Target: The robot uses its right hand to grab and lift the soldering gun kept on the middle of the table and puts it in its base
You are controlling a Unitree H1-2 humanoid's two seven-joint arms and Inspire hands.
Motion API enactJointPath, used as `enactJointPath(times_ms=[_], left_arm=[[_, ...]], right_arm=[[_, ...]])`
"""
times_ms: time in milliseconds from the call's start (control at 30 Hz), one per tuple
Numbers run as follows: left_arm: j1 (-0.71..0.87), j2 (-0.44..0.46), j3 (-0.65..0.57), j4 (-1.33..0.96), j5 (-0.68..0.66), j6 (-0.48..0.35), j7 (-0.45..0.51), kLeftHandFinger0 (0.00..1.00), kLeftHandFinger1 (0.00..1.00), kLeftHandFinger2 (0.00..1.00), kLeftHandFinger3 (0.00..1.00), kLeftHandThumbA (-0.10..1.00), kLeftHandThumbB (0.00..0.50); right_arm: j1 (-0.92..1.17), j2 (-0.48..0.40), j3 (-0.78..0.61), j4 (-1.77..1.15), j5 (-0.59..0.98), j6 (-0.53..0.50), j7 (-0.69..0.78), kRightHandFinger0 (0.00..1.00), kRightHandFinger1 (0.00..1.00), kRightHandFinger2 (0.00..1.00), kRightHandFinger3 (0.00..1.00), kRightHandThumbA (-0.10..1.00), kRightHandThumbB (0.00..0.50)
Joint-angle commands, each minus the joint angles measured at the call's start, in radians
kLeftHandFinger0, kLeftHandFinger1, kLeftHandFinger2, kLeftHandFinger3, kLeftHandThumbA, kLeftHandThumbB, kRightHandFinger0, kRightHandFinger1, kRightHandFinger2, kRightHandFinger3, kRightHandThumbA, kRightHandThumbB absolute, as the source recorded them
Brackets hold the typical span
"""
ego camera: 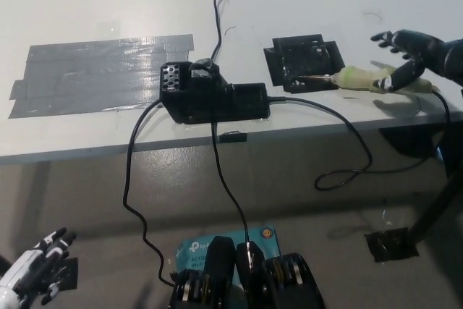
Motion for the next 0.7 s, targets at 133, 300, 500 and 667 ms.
enactJointPath(times_ms=[133, 300, 500, 667], left_arm=[[-0.013, 0.041, -0.017, -0.041, -0.004, 0.013, 0.019, 1.0, 1.0, 1.0, 1.0, 1.0, 0.0], [-0.007, 0.035, -0.026, -0.048, -0.002, 0.013, 0.018, 1.0, 1.0, 1.0, 1.0, 1.0, 0.0], [-0.007, 0.042, -0.045, -0.051, 0.015, 0.013, 0.007, 1.0, 1.0, 1.0, 1.0, 1.0, 0.0], [-0.005, 0.04, -0.051, -0.056, 0.012, 0.013, 0.005, 1.0, 1.0, 1.0, 1.0, 1.0, 0.0]], right_arm=[[-0.017, -0.001, -0.014, 0.059, -0.035, -0.033, -0.035, 1.0, 1.0, 1.0, 1.0, 0.64, 0.207], [-0.006, 0.014, 0.005, 0.065, -0.062, -0.043, -0.044, 1.0, 1.0, 1.0, 1.0, 0.65, 0.186], [0.007, 0.043, 0.046, 0.055, -0.111, -0.068, -0.078, 1.0, 1.0, 1.0, 1.0, 0.7, 0.193], [0.015, 0.047, 0.054, 0.074, -0.139, -0.069, -0.099, 1.0, 1.0, 1.0, 1.0, 0.74, 0.165]])
